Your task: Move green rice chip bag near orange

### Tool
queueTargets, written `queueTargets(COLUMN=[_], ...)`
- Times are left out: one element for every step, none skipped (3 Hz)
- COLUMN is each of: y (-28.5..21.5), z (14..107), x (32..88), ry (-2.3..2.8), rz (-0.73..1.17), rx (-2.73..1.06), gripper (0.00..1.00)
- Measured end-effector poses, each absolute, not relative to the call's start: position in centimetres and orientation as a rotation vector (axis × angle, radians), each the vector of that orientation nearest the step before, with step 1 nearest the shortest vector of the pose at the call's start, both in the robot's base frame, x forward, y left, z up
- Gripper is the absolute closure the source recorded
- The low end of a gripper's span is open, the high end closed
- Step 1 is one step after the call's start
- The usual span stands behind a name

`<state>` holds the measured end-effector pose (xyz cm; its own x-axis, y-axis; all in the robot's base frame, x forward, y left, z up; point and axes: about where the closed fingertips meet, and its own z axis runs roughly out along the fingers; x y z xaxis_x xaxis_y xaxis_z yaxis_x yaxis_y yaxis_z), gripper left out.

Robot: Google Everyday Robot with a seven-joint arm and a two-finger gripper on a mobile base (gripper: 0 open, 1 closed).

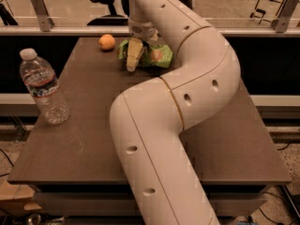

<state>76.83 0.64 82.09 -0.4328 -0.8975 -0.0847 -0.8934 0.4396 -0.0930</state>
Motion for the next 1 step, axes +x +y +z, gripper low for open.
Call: queueTargets(y=[0.65], z=[82.08], x=[76.84], ry=[2.56], rz=[-0.052], rx=[-1.601], gripper=[0.0])
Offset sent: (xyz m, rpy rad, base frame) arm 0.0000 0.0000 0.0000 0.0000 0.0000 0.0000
